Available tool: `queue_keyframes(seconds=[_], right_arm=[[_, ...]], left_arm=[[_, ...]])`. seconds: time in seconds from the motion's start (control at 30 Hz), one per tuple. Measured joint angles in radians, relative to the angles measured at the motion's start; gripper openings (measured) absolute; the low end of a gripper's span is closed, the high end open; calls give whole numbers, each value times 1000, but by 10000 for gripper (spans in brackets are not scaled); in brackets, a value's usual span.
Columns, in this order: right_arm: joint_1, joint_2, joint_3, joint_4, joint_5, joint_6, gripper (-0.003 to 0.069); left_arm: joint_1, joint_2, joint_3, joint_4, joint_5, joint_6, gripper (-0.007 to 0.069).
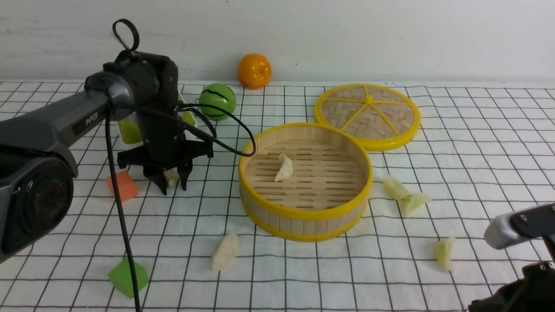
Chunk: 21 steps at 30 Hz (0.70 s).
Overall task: Put the dumplings into the steamer on the table with the white tablecloth.
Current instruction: 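Reach for and grasp a dumpling on the table with the left gripper, then place the dumpling into the bamboo steamer basket with the left gripper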
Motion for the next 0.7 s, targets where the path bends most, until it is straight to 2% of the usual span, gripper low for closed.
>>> queue_keyframes(seconds=[0.17,0.27,0.4,0.57,0.6,0.67,0.7], right_arm=[[0,0,0,0,0,0,1],[0,0,0,1,-1,0,4],[0,0,0,3,-6,0,6],[0,0,0,4,-22,0,9],[0,0,0,4,-22,0,9],[0,0,0,7,-22,0,13],[0,0,0,7,-22,0,13]], left_arm=[[0,-22,-1,-19,27,66,256],[-3,-80,-27,-74,35,134,256],[-35,-145,-77,-113,40,161,256],[-195,-167,-168,-164,34,213,256],[-195,-165,-168,-166,33,215,256],[-282,-126,-179,-167,-11,220,256],[-287,-118,-179,-167,-18,220,256]])
